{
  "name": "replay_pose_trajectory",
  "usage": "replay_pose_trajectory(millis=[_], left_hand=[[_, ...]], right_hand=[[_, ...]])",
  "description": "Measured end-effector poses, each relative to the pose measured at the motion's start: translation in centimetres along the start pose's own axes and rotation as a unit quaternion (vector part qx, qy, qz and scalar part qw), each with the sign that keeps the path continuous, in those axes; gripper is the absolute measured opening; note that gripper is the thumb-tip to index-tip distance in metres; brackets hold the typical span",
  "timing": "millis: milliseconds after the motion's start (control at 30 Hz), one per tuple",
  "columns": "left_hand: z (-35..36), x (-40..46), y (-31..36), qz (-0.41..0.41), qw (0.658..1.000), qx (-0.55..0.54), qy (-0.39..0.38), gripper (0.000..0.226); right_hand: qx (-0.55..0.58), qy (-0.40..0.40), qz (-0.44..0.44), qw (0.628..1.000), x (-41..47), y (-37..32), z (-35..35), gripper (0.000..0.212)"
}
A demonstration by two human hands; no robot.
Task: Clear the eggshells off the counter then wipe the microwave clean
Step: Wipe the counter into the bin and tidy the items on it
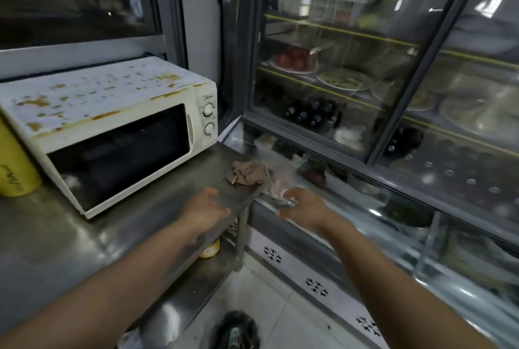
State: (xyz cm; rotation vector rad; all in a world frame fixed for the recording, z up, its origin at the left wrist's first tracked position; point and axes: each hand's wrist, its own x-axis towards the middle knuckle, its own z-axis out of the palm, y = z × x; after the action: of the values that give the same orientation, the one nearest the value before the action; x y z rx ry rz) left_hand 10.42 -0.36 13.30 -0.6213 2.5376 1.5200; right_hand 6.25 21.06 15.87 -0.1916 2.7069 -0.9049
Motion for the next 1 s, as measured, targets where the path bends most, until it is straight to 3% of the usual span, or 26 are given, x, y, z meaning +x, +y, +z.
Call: replay_pose_trajectory(millis=[233,400,533,667,733,833,967,1000], left_hand=[[0.2,6.3,0.7,-0.055,0.997,-0.022,0.041,0.050],[1.2,9.9,0.8,-0.088,0.992,-0.063,0.067,0.043],[3.0,12.5,0.2,-0.094,0.986,-0.106,0.092,0.038],[4.3,14.5,1.0,-0.084,0.986,0.009,0.142,0.026],[5.1,15.3,1.0,-0.097,0.983,-0.031,0.155,0.020],[6.6,15.9,0.9,-0.167,0.967,-0.074,0.178,0.034],[7.6,16.1,1.1,-0.218,0.939,-0.121,0.239,0.040],[7.5,15.9,1.3,-0.223,0.934,-0.127,0.248,0.041]], right_hand=[[0.037,-0.033,-0.027,0.998,10.4,-0.2,-0.3,0.027],[0.015,-0.061,-0.039,0.997,18.2,0.5,0.5,0.038],[0.016,-0.107,-0.018,0.994,23.8,2.1,1.5,0.068],[0.023,-0.129,-0.006,0.991,29.0,2.9,2.8,0.057],[0.026,-0.158,-0.012,0.987,30.9,3.4,3.7,0.056],[-0.001,-0.212,-0.040,0.976,32.9,4.1,5.0,0.051],[-0.028,-0.252,-0.064,0.965,34.2,2.9,6.3,0.008],[0.000,-0.256,-0.068,0.964,34.3,2.0,6.3,0.011]])
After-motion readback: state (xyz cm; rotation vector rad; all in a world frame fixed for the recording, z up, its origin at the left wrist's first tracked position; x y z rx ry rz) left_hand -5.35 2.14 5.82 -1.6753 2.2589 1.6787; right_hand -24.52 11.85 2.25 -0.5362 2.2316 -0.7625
